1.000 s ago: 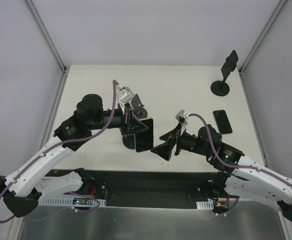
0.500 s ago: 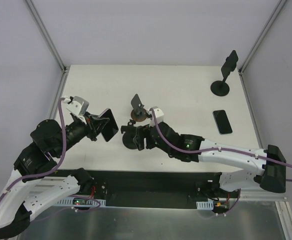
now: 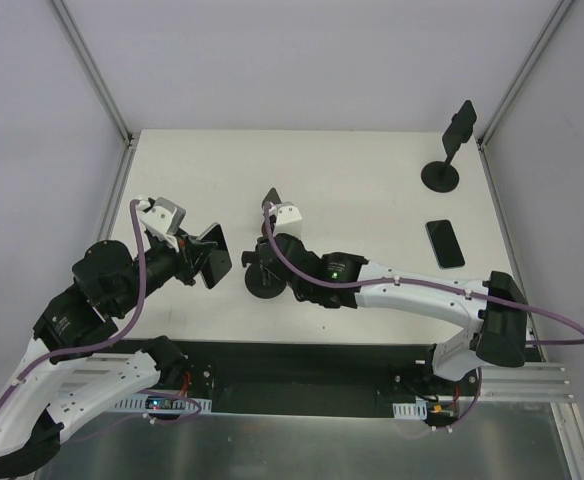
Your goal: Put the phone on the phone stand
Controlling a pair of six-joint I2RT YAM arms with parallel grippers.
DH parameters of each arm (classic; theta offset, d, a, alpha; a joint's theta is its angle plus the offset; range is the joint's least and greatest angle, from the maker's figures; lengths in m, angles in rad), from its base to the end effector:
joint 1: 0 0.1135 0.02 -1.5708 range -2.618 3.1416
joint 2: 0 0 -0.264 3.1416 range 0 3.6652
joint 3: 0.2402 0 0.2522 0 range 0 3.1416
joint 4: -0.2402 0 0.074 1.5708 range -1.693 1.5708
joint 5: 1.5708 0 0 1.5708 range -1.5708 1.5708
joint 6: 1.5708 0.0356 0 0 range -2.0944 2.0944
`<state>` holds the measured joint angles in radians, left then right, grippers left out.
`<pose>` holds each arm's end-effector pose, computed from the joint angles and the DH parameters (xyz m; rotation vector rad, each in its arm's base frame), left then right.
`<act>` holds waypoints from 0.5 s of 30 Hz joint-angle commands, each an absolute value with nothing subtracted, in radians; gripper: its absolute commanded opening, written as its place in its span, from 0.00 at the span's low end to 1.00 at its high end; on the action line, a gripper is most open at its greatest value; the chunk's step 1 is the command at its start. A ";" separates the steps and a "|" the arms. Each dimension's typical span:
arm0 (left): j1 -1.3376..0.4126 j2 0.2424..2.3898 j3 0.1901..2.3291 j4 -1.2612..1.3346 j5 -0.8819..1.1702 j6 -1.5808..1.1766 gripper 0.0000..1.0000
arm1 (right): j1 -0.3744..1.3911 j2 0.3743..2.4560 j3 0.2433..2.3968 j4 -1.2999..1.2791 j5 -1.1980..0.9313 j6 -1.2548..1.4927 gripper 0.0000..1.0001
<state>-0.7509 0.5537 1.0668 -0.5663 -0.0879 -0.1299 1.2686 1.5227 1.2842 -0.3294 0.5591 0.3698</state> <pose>0.0670 -0.0582 0.4190 0.4404 1.5985 -0.6037 0.1214 0.3260 0.3216 -0.5986 1.9820 0.4182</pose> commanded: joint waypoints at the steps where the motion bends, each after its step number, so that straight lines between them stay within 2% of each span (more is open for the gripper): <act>1: -0.746 0.546 1.078 -0.500 -0.097 -0.110 0.00 | 1.273 1.554 1.351 -0.400 0.609 0.387 0.40; 3: -0.746 0.551 1.083 -0.500 -0.086 -0.110 0.00 | 1.273 1.563 1.356 -0.405 0.614 0.385 0.35; 8: -0.746 0.572 1.094 -0.499 -0.063 -0.113 0.00 | 1.267 1.588 1.365 -0.408 0.624 0.376 0.33; 14: -0.746 0.600 1.095 -0.488 -0.014 -0.118 0.00 | 1.262 1.580 1.364 -0.403 0.658 0.347 0.24; 15: -0.746 0.604 1.094 -0.485 -0.002 -0.118 0.00 | 1.261 1.577 1.359 -0.397 0.655 0.319 0.17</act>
